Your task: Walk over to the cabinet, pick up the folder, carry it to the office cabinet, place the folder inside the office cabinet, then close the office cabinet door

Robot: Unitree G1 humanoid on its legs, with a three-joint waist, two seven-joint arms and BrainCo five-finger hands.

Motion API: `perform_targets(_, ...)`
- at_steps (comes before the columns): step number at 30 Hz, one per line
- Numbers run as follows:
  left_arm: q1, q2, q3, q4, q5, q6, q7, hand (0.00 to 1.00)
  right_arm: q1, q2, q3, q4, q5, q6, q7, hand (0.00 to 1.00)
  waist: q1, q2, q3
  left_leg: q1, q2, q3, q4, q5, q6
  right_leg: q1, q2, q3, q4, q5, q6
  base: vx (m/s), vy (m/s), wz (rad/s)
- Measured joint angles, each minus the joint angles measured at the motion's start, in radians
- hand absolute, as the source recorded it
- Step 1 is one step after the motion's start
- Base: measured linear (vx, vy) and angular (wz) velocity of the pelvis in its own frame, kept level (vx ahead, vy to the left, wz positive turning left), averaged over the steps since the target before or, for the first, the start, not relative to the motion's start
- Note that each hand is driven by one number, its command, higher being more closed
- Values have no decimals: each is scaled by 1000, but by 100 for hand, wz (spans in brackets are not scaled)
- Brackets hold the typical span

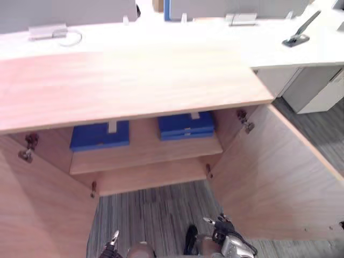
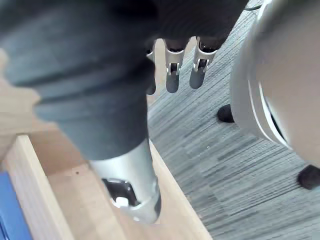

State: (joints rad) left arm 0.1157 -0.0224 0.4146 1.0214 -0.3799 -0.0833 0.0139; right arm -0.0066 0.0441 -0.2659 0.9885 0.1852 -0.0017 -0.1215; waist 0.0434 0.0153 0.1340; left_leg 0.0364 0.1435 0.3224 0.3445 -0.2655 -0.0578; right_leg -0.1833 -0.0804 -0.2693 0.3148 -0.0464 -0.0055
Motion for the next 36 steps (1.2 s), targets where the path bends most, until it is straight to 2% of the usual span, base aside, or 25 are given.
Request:
perform_targets(3,-33,-9,10,10,76,1,-1,0,0,-2,-29,31,23,-1,1,0,-1,-4,-21,74,-27,4,-105,51,-2,36,-14,-24,-5,-1,1,46,-28,7)
perform_targets(8,-54,-13,3,17,138,6,-1,0,0,-4,-28,46,30,-1,3,0,-3,-9,-24,154,-44,35,-167,79,2,75,-23,-28,-14,-6,9,-53,15,-12)
perform_targets(9,-53,-14,-3,18,147,5,-1,0,2,-7,-28,46,29,1,3,0,-3,-1,-33,160,-36,58,-180,85,4,81,-41,-66,11,-29,4,-85,-4,-33)
perform_targets(10,-53,-11,-5,18,148,6,-1,0,4,-8,-28,45,29,2,4,0,-6,-5,-38,165,-34,68,-182,87,2,75,-69,-105,49,-38,-5,-61,-2,-42)
perform_targets(11,-53,-6,-5,19,149,7,0,0,5,-6,-27,48,29,2,4,0,-10,-14,-43,178,-26,85,-185,89,-1,74,-132,-146,132,-49,-11,-7,-27,-42)
perform_targets(13,-48,12,-40,19,152,6,-1,0,7,0,-28,71,29,2,5,0,-7,-34,-63,199,-16,120,-204,98,-24,97,-217,-171,142,-46,-3,41,-85,-57)
perform_targets(14,-48,20,-48,19,153,6,-2,0,9,4,-28,77,29,2,6,0,-5,-48,-70,208,-18,136,-218,104,-35,104,-231,-166,113,-41,17,62,-203,-79)
perform_targets(15,-51,25,-64,32,156,7,-5,0,9,10,-55,82,30,3,9,0,-9,-56,-79,220,-11,164,-256,125,-58,99,-192,-169,69,-47,51,53,-212,-61)
perform_targets(18,-52,16,-87,41,194,17,-16,0,3,10,-132,86,30,3,11,0,-28,-37,-90,240,22,185,-307,156,-70,105,-122,-163,12,-33,38,15,-180,-39)
perform_targets(19,-52,17,-94,50,201,17,-19,0,2,8,-182,100,30,3,13,0,-28,-32,-91,254,41,202,-317,161,-66,120,-81,-144,-27,-16,28,-10,-144,-39)
perform_targets(21,-50,26,-117,59,219,19,-22,0,2,-6,-218,126,31,3,17,0,-26,-26,-93,276,56,218,-321,162,-63,146,-37,-119,-88,14,22,-19,-102,-48)
perform_targets(23,-52,36,-128,74,219,23,-23,0,11,-28,-223,152,31,4,20,0,-31,-22,-91,283,60,216,-314,161,-60,166,-13,-99,-136,42,22,-17,-36,-43)
perform_targets(25,-52,48,-147,85,217,26,-23,0,40,-42,-224,160,32,4,20,0,-33,-19,-84,278,56,217,-281,154,-51,169,-11,-71,-158,59,21,-24,23,-43)
perform_targets(29,-52,70,-164,108,193,29,-20,0,63,-43,-262,164,71,3,21,0,-38,-13,-58,246,86,214,-114,72,-28,166,4,0,-171,66,20,-56,27,-53)
perform_targets(30,-53,69,-164,107,183,28,-20,0,67,-44,-262,164,72,2,21,0,-35,-15,-48,233,99,198,-45,46,-10,162,16,36,-173,69,20,-70,17,-64)
perform_targets(31,-53,70,-164,107,183,28,-20,0,67,-44,-262,164,72,2,21,0,-33,-15,-48,222,99,176,-16,39,0,158,18,53,-175,73,20,-78,9,-78)
perform_targets(33,-53,66,-159,106,182,25,-16,0,64,-50,-259,177,73,0,22,0,-27,-17,-49,149,73,-24,87,1,41,127,31,140,-200,102,21,-89,29,-81)
perform_targets(36,-54,45,-145,100,173,22,-7,0,44,-80,-261,206,72,-2,22,0,-23,15,-52,134,4,-247,74,-24,36,83,53,221,-234,155,30,-104,107,-91)
